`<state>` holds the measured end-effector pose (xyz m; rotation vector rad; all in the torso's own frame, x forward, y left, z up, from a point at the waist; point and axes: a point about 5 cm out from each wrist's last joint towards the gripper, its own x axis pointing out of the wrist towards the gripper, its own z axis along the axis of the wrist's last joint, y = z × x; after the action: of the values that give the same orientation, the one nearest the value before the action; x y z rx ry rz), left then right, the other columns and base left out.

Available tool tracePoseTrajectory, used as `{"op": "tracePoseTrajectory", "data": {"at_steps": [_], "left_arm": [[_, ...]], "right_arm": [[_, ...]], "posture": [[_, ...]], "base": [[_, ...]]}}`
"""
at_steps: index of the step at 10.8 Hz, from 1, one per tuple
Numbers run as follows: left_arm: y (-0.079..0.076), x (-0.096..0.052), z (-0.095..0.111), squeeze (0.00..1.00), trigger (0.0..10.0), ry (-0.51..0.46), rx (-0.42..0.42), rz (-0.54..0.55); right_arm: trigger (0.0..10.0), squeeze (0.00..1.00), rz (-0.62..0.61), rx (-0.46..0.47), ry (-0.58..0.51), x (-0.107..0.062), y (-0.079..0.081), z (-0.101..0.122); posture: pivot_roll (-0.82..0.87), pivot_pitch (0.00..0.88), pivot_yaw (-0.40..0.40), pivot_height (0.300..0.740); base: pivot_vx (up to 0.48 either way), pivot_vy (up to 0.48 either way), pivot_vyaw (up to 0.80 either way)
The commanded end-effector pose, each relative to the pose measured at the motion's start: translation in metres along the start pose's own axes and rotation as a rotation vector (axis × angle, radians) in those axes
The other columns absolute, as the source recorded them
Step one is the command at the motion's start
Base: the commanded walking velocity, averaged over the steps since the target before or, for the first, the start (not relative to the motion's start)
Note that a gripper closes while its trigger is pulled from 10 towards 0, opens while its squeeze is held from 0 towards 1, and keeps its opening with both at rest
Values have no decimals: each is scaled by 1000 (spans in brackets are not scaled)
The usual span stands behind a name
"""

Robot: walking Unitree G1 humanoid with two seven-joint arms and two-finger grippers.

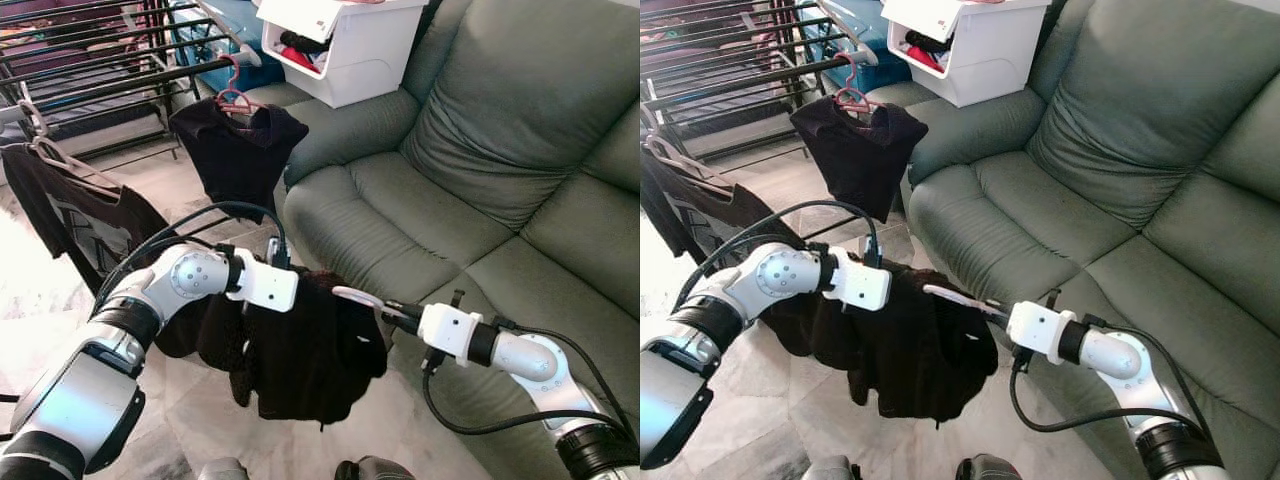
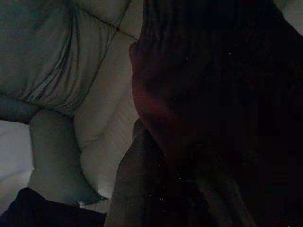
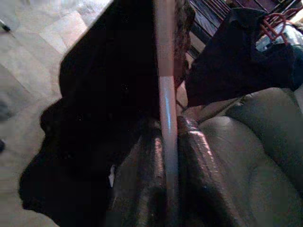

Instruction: Hang hanger

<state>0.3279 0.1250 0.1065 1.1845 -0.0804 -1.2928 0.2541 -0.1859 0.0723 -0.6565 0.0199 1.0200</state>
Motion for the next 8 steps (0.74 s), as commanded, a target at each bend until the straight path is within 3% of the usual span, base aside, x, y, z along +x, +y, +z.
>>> {"op": "tracePoseTrajectory", "data": {"at_steps": [1, 2, 3, 4, 5, 7, 8], "left_arm": [[11, -8, -7, 0, 0, 51, 2, 34], [10, -8, -9, 0, 0, 63, -9, 33], [5, -10, -15, 0, 0, 81, -75, 35], [0, -12, -21, 0, 0, 110, -122, 37], [-9, -17, -33, 0, 0, 159, -248, 95], [-15, -20, -41, 0, 0, 184, -361, 141], [-19, -21, -44, 0, 0, 203, -377, 145]], "right_arm": [[10000, 1000, 9, -1, -15, 0, -4, 4], [10000, 1000, 11, -8, -12, -1, -6, 5], [10000, 1000, -8, -13, -19, -4, -18, 10], [10000, 1000, -102, 21, -66, -5, -35, 19], [10000, 1000, -218, 94, -168, -8, -59, 38], [10000, 1000, -252, 149, -230, -6, -67, 47], [10000, 1000, -259, 167, -245, -4, -69, 49]], "posture": [[-101, 0, -25, 740], [-105, 0, -23, 740], [-107, 0, -23, 740], [-111, 0, -27, 740], [-114, 0, -27, 740], [-115, 0, -30, 740], [-113, 0, -31, 740]], "base": [[0, 0, 0], [0, 0, 0], [0, 0, 0], [0, 0, 0], [0, 0, 0], [0, 0, 0], [0, 0, 0]]}}
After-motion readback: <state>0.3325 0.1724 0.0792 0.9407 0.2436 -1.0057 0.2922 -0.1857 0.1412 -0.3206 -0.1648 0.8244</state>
